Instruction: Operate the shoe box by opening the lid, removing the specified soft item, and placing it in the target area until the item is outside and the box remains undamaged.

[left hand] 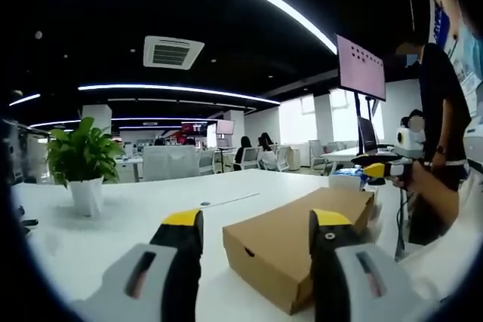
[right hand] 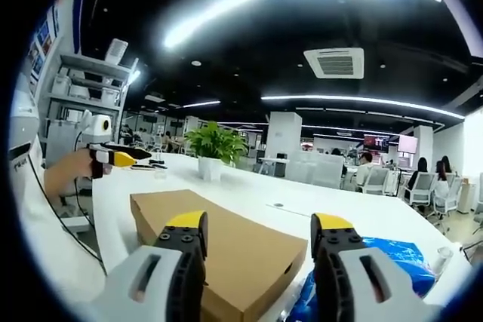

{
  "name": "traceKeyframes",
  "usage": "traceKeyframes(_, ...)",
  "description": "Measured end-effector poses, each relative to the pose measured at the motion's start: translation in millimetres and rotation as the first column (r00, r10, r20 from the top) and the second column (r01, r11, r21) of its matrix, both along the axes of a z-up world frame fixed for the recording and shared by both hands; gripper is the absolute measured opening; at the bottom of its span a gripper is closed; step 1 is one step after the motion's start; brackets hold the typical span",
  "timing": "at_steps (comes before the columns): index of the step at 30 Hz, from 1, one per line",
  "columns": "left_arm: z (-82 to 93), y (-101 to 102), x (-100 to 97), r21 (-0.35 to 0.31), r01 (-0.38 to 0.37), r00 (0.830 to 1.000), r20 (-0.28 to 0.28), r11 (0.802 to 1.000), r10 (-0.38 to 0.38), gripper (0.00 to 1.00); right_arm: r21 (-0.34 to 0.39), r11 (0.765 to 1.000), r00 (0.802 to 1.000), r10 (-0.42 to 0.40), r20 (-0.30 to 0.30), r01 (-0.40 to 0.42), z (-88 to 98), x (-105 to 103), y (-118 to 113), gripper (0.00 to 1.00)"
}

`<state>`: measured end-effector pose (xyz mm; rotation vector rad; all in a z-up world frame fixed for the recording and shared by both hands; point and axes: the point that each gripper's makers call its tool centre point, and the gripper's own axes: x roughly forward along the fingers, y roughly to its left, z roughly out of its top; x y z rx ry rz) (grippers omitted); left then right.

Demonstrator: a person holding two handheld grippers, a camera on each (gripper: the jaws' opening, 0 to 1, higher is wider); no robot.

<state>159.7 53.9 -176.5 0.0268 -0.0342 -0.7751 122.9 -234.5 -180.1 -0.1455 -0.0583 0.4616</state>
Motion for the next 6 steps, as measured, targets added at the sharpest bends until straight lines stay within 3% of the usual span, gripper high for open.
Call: traceKeyframes(6, 0.5, -0.5, 0.2, -0.005, 0.002, 1.0, 0.001, 1.0, -0.002, 0.58, -0.024, 1.0, 1.0, -0.007, 0.0, 0.007, -2.5, 0.5, 0.3, 0.55)
